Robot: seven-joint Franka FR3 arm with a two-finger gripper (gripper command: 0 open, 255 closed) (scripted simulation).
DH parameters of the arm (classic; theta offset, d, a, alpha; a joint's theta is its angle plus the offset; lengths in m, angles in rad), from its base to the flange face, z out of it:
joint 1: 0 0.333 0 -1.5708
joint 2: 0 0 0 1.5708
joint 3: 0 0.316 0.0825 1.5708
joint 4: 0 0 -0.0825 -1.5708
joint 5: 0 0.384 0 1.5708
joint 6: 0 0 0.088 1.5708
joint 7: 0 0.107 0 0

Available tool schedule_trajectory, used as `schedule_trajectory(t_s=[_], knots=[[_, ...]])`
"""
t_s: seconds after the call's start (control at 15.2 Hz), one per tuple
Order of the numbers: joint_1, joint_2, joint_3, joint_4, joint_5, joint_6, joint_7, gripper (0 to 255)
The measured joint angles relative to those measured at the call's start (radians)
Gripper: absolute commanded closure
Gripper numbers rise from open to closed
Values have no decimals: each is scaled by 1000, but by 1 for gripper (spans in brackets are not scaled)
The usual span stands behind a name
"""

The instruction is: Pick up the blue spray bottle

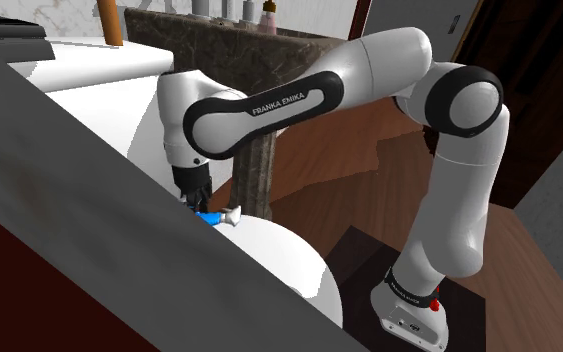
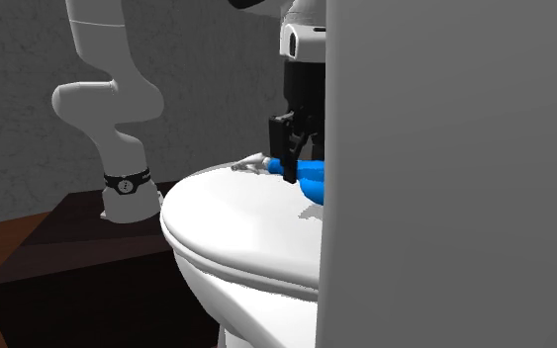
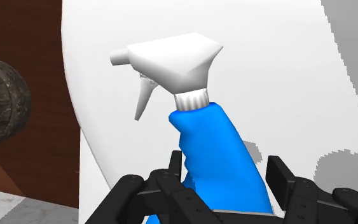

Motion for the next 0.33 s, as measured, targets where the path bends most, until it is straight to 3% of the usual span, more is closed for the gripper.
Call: schedule_trajectory(t_s=[0.33], knots=[[-1,-18,2,40,6,-56,1,255]])
